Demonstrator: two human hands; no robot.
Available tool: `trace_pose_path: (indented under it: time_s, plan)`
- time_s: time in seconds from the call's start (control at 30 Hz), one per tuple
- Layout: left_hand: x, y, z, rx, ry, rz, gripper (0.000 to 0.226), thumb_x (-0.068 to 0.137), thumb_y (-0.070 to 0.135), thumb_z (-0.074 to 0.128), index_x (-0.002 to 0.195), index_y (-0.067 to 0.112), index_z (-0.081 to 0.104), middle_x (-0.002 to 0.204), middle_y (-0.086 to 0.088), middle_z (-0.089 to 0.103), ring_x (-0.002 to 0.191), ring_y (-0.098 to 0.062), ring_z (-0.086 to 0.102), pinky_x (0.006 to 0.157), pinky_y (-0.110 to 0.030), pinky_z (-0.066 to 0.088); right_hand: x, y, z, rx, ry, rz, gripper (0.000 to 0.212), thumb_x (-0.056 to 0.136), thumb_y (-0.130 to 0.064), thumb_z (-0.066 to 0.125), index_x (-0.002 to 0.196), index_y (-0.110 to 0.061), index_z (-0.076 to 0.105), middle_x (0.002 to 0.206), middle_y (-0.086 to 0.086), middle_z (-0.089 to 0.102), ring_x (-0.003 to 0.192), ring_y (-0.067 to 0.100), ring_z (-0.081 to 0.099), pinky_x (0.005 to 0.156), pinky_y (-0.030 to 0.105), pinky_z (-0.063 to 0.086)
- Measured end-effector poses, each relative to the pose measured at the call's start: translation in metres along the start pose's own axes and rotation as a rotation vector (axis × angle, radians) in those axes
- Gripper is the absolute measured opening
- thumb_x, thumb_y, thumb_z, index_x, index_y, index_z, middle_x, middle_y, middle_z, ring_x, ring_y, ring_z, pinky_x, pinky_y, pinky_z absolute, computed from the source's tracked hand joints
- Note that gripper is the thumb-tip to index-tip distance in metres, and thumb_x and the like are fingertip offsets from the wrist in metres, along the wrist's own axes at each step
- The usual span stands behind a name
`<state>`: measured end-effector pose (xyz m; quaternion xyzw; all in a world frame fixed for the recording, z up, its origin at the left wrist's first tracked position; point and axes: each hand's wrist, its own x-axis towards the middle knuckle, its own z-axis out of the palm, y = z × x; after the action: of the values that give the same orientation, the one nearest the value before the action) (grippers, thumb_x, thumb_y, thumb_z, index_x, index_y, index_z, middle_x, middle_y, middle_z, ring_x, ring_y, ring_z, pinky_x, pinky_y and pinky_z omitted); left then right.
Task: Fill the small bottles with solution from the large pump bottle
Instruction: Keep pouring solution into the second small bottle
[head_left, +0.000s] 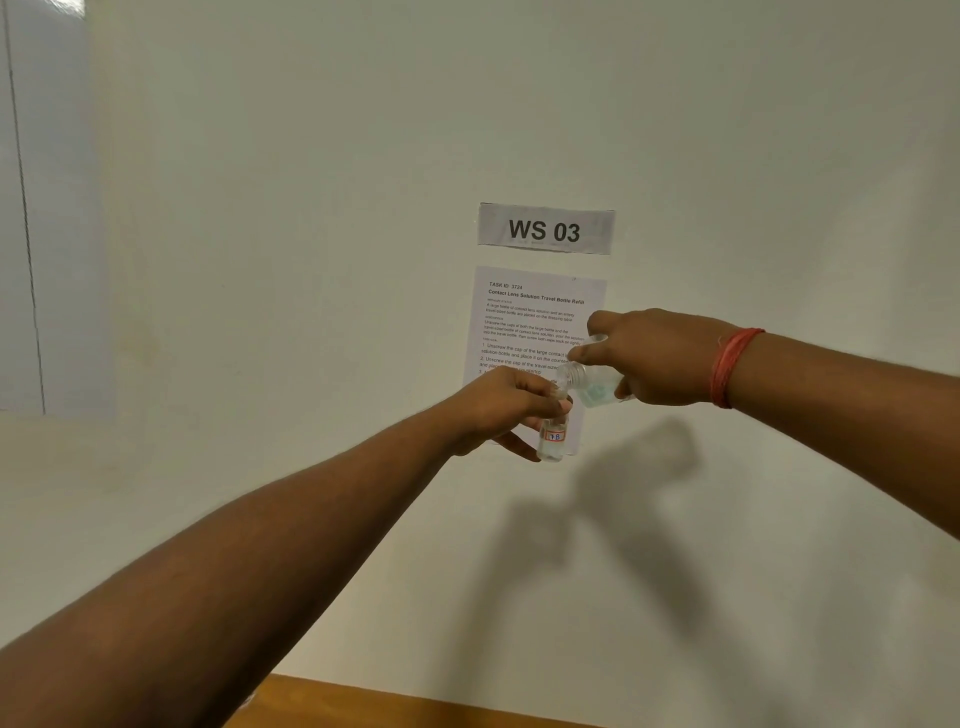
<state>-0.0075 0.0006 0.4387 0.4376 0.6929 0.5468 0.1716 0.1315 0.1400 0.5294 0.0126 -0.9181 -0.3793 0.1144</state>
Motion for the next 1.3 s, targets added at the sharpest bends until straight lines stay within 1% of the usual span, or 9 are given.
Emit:
trace_pose_path:
  time_s: [0.13,0.27,0.5,0.67,0.9,1.03,1.3]
  plan:
    - [0.001,-0.002,-0.001,0.001,-0.003,0.002,0.024,0.094,0.014,0.07,0.116,0.006,0.073,0.117,-0.009,0.074,0.107,-0.025,0.072,0.081,-0.054,0.063,0.002,0.0,0.002,0.0,0.003,-0.004,0.07,0.088,-0.027,0.069,0.15,-0.029,0.035,0.136,0.004,0.044,0.105,0.028,0.06,0.088,0.035,0.053]
    - [0.003,-0.004,-0.002,-0.019,-0.012,0.002,0.022,0.094,0.015,0.071,0.114,0.006,0.074,0.113,-0.009,0.076,0.105,-0.024,0.073,0.081,-0.055,0.063,0.004,0.0,0.004,-0.001,0.007,-0.003,0.07,0.088,-0.027,0.07,0.149,-0.029,0.036,0.136,0.003,0.044,0.103,0.027,0.061,0.088,0.036,0.053]
    - [0.005,-0.008,-0.002,-0.031,-0.003,0.005,0.023,0.094,0.015,0.071,0.114,0.007,0.074,0.112,-0.007,0.077,0.102,-0.021,0.074,0.077,-0.049,0.065,0.006,-0.001,0.007,0.0,0.003,-0.003,0.07,0.089,-0.027,0.069,0.15,-0.029,0.035,0.136,0.003,0.044,0.103,0.027,0.06,0.085,0.033,0.051]
    - [0.007,-0.011,-0.002,-0.034,-0.009,0.007,0.023,0.093,0.016,0.072,0.114,0.007,0.074,0.114,-0.009,0.076,0.106,-0.025,0.072,0.081,-0.054,0.063,0.007,-0.001,0.009,0.007,-0.004,-0.003,0.07,0.089,-0.026,0.068,0.151,-0.028,0.034,0.138,0.003,0.043,0.107,0.026,0.059,0.087,0.031,0.048]
    - [0.01,-0.015,-0.002,-0.036,-0.014,0.002,0.022,0.093,0.015,0.072,0.113,0.006,0.075,0.112,-0.009,0.076,0.104,-0.025,0.073,0.081,-0.055,0.063,0.009,-0.003,0.012,0.009,-0.01,-0.007,0.07,0.089,-0.026,0.069,0.15,-0.029,0.035,0.136,0.003,0.044,0.104,0.027,0.06,0.086,0.033,0.05]
    - [0.011,-0.016,-0.001,-0.036,-0.011,-0.001,0.022,0.093,0.015,0.071,0.113,0.005,0.075,0.111,-0.01,0.076,0.103,-0.024,0.073,0.079,-0.052,0.064,0.01,-0.002,0.013,-0.006,-0.011,-0.007,0.07,0.089,-0.027,0.068,0.151,-0.029,0.034,0.138,0.004,0.043,0.106,0.028,0.059,0.087,0.032,0.049]
    - [0.01,-0.016,0.0,-0.027,-0.005,-0.004,0.022,0.094,0.015,0.07,0.114,0.006,0.075,0.11,-0.008,0.076,0.103,-0.022,0.072,0.078,-0.05,0.064,0.011,-0.003,0.016,0.01,-0.016,-0.01,0.069,0.089,-0.026,0.068,0.15,-0.028,0.035,0.137,0.004,0.043,0.105,0.028,0.06,0.087,0.034,0.052]
